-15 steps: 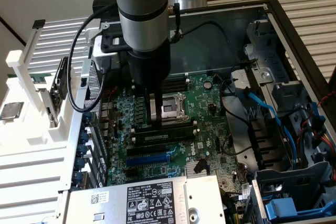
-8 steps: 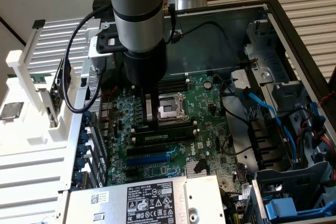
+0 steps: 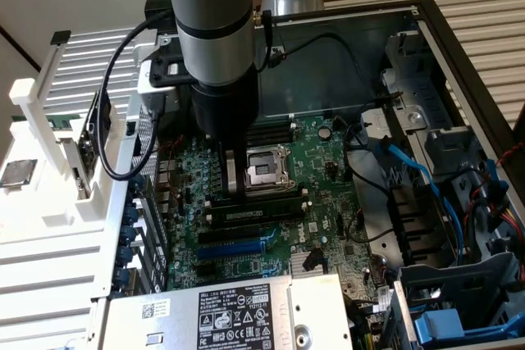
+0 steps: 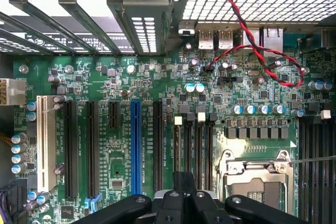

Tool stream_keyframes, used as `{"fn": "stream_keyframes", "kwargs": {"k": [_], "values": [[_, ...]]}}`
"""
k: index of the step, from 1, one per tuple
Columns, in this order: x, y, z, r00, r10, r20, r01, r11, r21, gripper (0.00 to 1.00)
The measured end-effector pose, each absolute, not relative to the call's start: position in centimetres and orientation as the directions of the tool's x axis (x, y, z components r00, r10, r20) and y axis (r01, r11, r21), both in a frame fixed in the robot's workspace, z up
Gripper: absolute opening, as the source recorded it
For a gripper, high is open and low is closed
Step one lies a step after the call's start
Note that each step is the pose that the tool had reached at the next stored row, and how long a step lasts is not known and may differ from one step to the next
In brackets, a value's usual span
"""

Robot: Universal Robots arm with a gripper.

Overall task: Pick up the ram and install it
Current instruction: 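Press down the ram until it locks into place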

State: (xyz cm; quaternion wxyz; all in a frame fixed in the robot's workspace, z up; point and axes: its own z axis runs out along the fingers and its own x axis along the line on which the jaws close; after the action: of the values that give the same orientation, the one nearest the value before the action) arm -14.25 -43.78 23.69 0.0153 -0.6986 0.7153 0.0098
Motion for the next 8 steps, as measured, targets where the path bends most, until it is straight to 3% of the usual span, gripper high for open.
{"fn": "stream_keyframes", "kwargs": {"k": [8], "values": [[-14.26,-43.71,23.03,-0.023,-0.999,-0.036,-1.000,0.024,-0.007,0.11]]}}
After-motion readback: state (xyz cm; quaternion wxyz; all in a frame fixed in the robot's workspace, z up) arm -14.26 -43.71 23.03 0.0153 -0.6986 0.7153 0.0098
